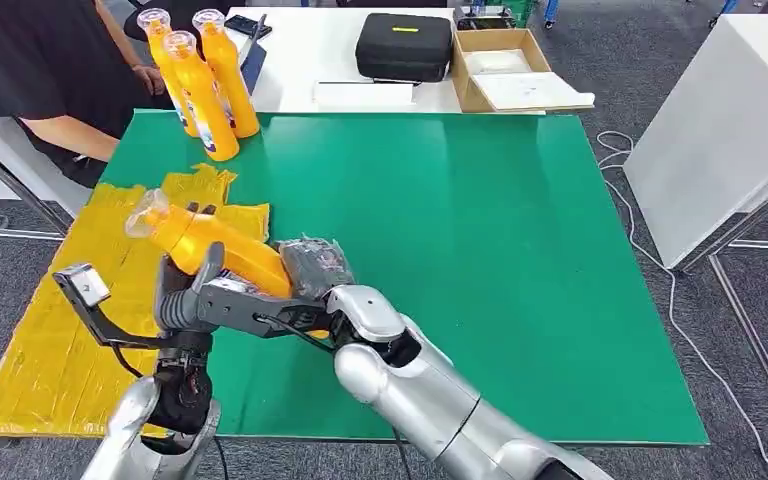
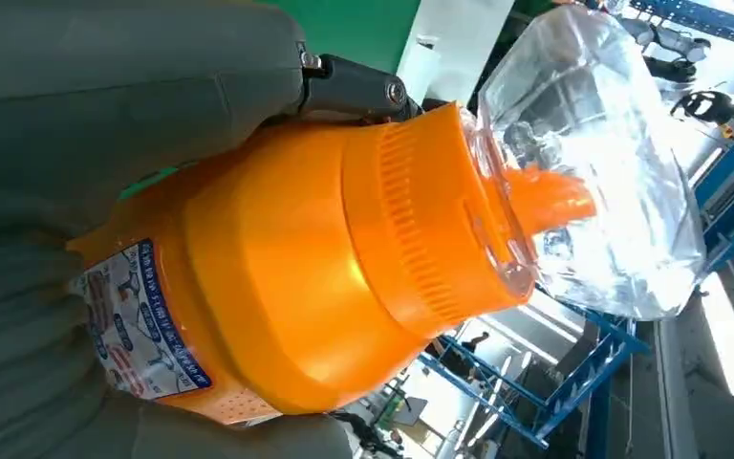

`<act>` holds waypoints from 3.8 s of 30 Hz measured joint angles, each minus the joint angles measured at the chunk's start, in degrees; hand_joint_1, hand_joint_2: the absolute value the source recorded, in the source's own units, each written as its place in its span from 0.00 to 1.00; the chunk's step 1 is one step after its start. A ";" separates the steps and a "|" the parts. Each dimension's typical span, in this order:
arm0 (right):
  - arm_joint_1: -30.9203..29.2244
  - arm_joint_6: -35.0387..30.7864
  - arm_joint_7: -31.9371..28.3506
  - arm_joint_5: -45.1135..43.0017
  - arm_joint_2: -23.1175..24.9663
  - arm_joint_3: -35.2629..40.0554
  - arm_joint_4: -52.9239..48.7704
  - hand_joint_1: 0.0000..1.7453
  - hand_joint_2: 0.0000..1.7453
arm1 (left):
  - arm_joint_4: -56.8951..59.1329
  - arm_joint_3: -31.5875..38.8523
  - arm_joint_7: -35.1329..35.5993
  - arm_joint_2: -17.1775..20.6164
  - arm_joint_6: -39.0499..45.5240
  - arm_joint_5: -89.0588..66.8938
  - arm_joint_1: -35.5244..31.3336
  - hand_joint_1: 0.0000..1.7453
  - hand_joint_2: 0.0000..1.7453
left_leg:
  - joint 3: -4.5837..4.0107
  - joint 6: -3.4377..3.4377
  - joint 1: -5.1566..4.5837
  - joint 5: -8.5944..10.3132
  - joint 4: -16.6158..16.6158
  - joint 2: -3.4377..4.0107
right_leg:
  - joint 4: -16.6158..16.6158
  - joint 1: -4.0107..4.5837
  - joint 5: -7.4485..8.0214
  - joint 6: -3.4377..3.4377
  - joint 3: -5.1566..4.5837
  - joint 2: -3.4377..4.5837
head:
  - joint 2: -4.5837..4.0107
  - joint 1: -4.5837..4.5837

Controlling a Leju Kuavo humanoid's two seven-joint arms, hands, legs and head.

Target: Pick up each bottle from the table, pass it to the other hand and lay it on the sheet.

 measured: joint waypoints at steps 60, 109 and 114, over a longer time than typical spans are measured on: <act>19.79 -14.08 -8.11 2.88 -26.78 -32.06 -40.39 0.00 0.00 | 8.90 20.70 -13.31 10.16 12.18 -31.66 -0.55 1.00 1.00 | -0.01 0.02 -0.01 -0.03 0.01 -0.05 | -0.03 -0.01 0.00 0.01 -0.01 -0.04 | 0.00 0.00; 22.46 -10.43 -9.92 0.98 -31.58 -28.87 -45.24 0.00 0.00 | 65.66 -6.49 2.18 15.28 21.99 -113.95 -24.19 0.00 0.00 | 0.14 0.06 -0.03 0.09 0.01 -0.22 | -0.01 -0.01 0.06 0.04 0.20 -0.17 | 0.00 -0.02; 23.73 -12.61 -12.22 0.92 -30.79 -30.69 -45.64 0.00 0.00 | 50.78 -3.58 -2.95 14.10 11.79 -77.34 -19.73 0.00 0.00 | 0.10 0.07 -0.04 0.08 0.02 -0.21 | -0.02 -0.03 0.05 0.04 0.14 -0.17 | 0.00 -0.02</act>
